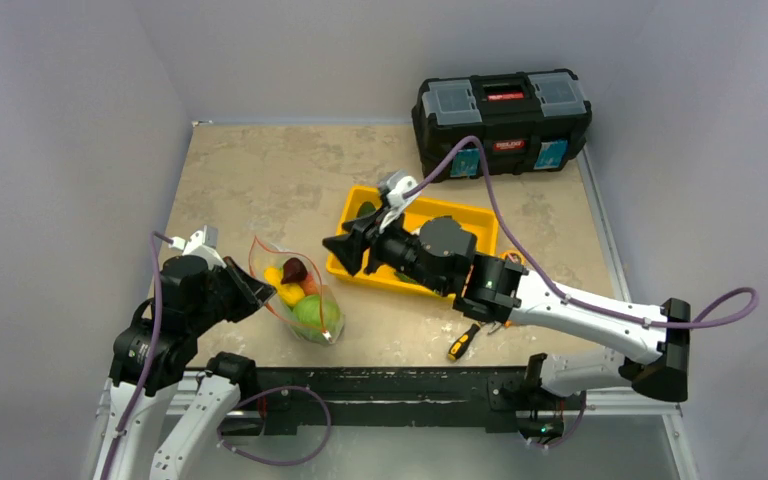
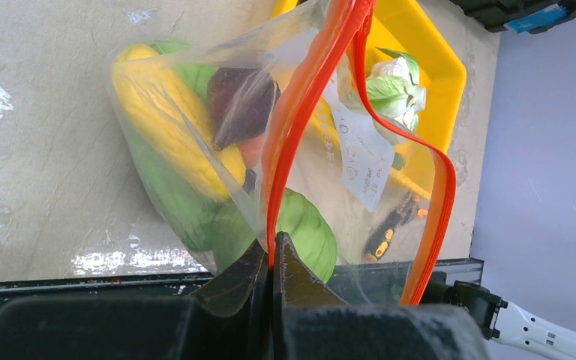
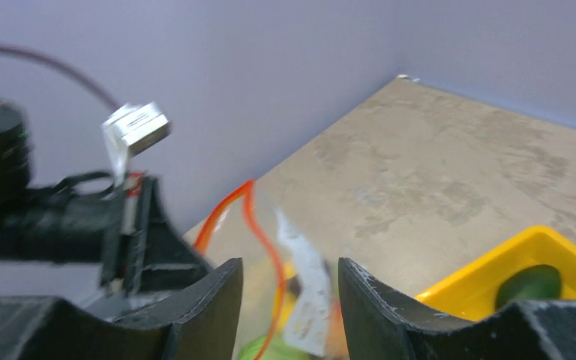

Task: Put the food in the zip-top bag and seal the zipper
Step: Place the fake fruit in the zipper food storage bag, then pick up the fake fruit from the bin.

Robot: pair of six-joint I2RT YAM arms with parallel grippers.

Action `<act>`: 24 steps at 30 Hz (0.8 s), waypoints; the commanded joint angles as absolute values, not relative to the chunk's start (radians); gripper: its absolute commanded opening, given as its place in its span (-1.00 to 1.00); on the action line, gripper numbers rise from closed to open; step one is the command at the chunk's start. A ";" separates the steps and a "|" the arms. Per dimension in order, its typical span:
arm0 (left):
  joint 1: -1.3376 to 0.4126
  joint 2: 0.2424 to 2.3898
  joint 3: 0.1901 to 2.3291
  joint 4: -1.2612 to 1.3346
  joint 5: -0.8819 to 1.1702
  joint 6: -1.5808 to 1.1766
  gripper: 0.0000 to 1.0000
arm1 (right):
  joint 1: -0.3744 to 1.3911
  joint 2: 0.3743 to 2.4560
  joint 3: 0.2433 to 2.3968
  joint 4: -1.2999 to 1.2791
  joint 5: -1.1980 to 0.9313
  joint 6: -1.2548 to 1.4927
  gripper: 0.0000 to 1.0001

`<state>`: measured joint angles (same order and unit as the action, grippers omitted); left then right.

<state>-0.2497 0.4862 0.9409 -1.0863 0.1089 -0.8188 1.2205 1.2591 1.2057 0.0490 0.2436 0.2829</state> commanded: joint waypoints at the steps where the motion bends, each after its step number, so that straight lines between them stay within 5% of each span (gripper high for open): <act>1: -0.252 0.495 0.973 -1.044 0.131 -0.812 -1.00 | 1.058 1.239 1.127 0.140 0.246 0.450 -0.02; 15: -0.252 0.477 0.973 -1.058 0.127 -0.804 -1.00 | 0.887 1.541 1.160 -0.039 0.365 0.550 0.01; 24: -0.252 0.481 0.973 -1.055 0.132 -0.805 -1.00 | 0.884 1.734 1.259 -0.043 0.366 0.526 0.31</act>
